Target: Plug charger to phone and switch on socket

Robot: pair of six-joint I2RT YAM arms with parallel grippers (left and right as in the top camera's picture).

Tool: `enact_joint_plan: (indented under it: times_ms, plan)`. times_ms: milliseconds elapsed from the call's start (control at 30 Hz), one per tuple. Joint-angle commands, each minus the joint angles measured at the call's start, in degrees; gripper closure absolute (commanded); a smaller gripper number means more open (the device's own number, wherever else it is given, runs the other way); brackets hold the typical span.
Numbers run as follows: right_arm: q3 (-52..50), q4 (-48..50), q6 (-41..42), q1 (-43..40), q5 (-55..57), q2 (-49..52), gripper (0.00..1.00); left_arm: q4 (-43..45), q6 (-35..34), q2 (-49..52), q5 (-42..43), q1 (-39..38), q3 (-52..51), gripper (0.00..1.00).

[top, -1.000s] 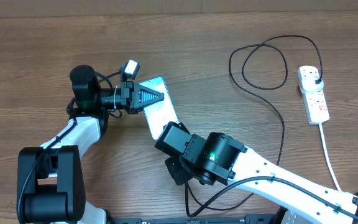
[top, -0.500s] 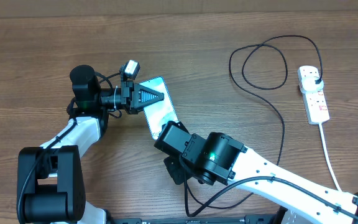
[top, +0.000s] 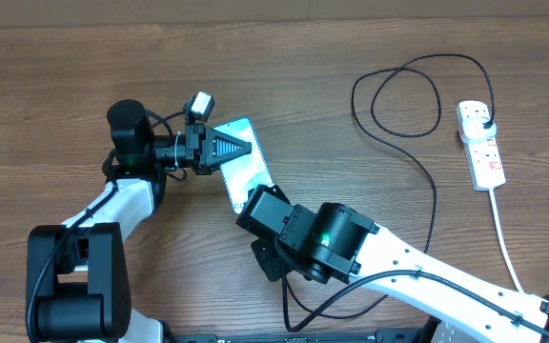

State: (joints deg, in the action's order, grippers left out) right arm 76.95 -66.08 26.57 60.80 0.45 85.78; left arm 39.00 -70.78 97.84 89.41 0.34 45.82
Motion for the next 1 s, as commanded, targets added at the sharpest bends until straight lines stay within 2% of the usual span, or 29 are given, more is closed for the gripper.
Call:
enact_joint_plan:
  times_ms: [0,400,633,967]
  plan:
    - [-0.1,0.3,-1.5,-0.2,2.5,0.1,0.96,0.3,0.1,-0.1,1.3,-0.4,0.8,0.96]
    - [-0.1,4.2,-3.2,-0.2,2.6,0.1,0.96,0.3,0.8,-0.1,1.3,-0.4,0.8,0.96]
    - [-0.1,4.5,-3.3,-0.2,9.8,0.1,0.96,0.3,2.3,-0.1,1.3,-0.6,0.8,0.96]
    - [-0.1,4.4,-3.2,-0.2,10.0,0.1,0.96,0.3,3.5,-0.1,1.3,-1.9,0.8,0.96]
